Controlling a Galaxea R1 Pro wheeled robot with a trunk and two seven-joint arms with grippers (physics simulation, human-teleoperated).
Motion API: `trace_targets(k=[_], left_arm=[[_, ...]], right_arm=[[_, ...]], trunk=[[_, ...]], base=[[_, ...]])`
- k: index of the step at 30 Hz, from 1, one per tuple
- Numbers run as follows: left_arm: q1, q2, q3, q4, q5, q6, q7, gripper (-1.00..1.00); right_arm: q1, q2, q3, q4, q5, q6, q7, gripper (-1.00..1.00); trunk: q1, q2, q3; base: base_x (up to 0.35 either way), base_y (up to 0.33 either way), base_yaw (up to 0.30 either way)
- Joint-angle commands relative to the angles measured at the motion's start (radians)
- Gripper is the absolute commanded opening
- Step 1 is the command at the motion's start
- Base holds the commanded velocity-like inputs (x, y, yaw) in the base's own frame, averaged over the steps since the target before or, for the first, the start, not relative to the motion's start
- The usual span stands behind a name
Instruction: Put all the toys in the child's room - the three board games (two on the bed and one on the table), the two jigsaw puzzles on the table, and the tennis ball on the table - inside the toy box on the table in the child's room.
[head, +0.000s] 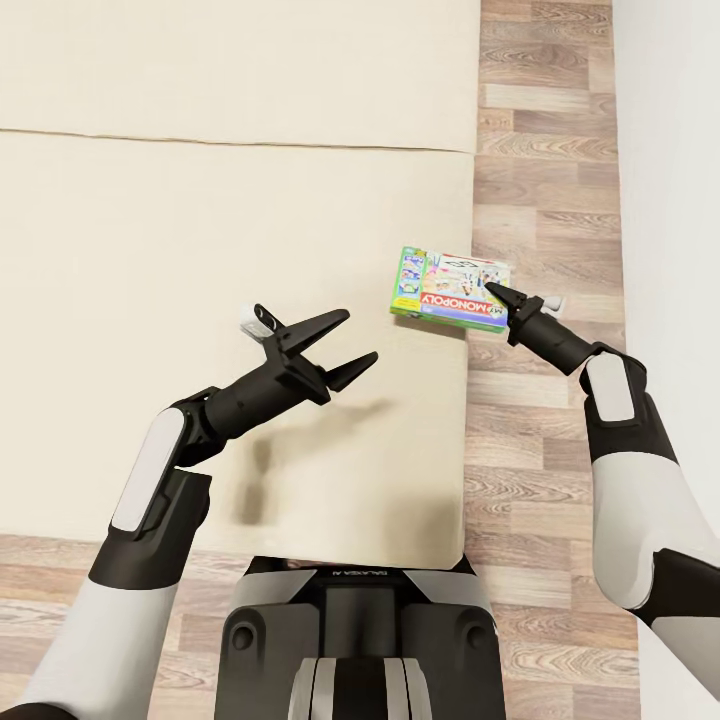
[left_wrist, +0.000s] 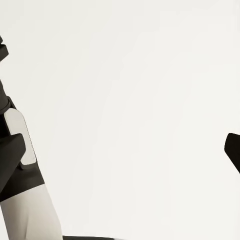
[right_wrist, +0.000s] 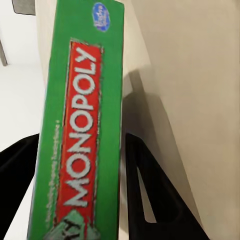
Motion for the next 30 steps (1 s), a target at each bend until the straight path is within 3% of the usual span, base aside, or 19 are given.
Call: trace_targets(k=[1,25,30], left_arm=[[0.000,0.000,0.000,0.001,-0.009,0.002,-0.010,1.00],[0.003,0.008,0.002,0.001,-0.010,0.002,-0.007,1.00],[0.011,0.014,0.016,0.001,-0.011,0.001,0.028,1.00]], right_arm=[[0.000,0.000,-0.002,0.000,0.005,0.004,0.002,-1.00],[0.000,-0.001,-0.002,-0.005,0.004,0.005,-0.001,-1.00],[0.001,-0.007,-0.001,-0.005,0.002,0.010,-0.001,-1.00]], trunk=[[0.000,0.000,0.000],[0.000,0.000,0.000],[0.000,0.000,0.000]], base=[[0.000,0.000,0.000],[0.000,0.000,0.000],[0.000,0.000,0.000]])
